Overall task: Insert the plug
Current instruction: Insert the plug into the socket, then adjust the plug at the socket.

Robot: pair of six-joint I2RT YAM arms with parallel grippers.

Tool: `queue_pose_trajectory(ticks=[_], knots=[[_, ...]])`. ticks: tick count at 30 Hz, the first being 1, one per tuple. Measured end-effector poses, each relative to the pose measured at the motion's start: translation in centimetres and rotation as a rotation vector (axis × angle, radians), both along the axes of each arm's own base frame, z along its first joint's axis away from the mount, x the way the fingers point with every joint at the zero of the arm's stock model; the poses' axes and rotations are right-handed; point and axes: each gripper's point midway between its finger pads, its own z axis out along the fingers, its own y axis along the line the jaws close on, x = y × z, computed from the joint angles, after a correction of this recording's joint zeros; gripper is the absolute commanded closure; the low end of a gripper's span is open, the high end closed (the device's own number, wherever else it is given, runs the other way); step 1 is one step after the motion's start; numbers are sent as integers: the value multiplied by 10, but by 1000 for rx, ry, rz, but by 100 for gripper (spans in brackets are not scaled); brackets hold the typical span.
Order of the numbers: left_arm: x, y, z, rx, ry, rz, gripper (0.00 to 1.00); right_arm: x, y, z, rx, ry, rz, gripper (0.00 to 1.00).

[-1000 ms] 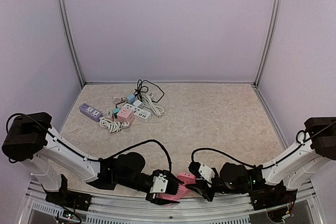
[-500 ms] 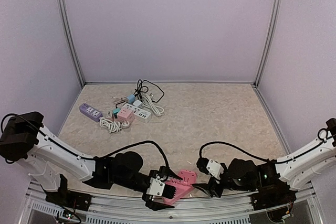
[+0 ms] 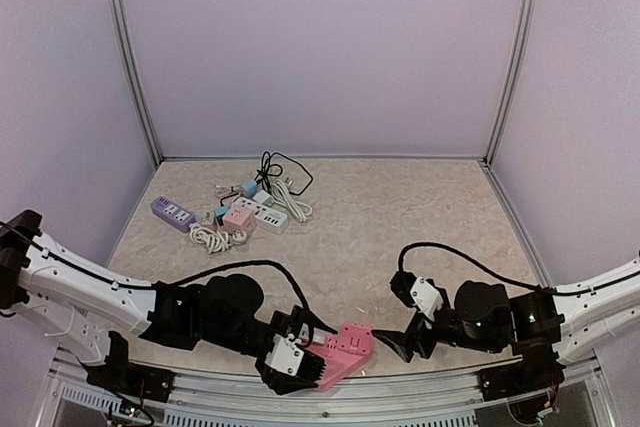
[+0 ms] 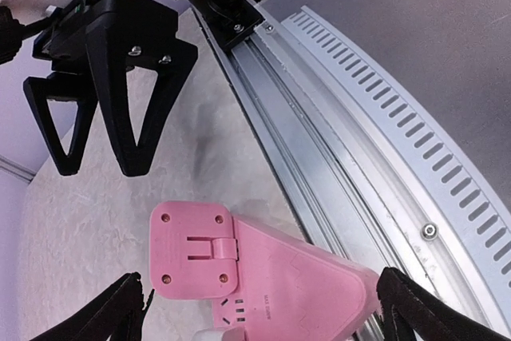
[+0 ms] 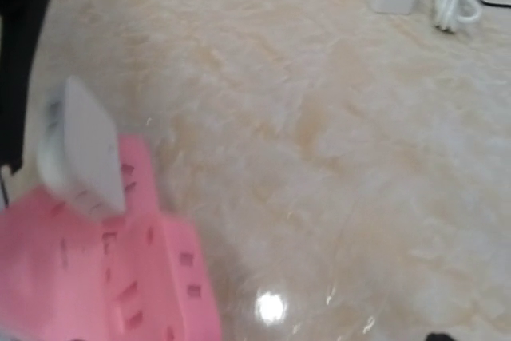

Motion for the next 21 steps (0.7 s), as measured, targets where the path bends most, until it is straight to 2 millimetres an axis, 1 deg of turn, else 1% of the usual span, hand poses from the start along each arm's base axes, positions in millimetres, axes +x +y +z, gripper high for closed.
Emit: queue_pose_trajectory(ticks=[2,3,5,7,9,10,11,13,14,15,17,19,20,21], knots=[[8,3,10,26,-11,21,2,4,6,13,-3,5,-21,12],[15,6,17,43,-12,43,2,5,11,20,-4,7,-30,12],[38,10,40,58,-8,116,2,9,24,35,-11,16,-42,12],[63,17,67,62,-13,199,2,10,39,42,-30,27,-41,12],[90,32,96,68,-24,293,2,10,56,44,-61,39,-27,11],[104,43,110,76,-29,350,2,9,65,42,-83,49,-15,11],[116,55,120,86,-33,398,1,8,72,38,-104,56,-1,11],[146,90,137,127,-38,535,1,5,89,28,-156,71,31,10],[162,113,141,156,-37,614,1,4,95,23,-179,75,45,10],[174,133,143,181,-36,682,1,3,102,15,-211,80,61,9],[193,183,140,253,-21,832,1,2,110,3,-257,81,82,11],[197,232,131,333,5,962,1,1,119,-7,-300,80,103,13],[195,251,129,360,13,1011,1,1,123,-10,-316,79,111,15],[191,266,127,377,19,1046,1,1,128,-12,-327,75,118,16]])
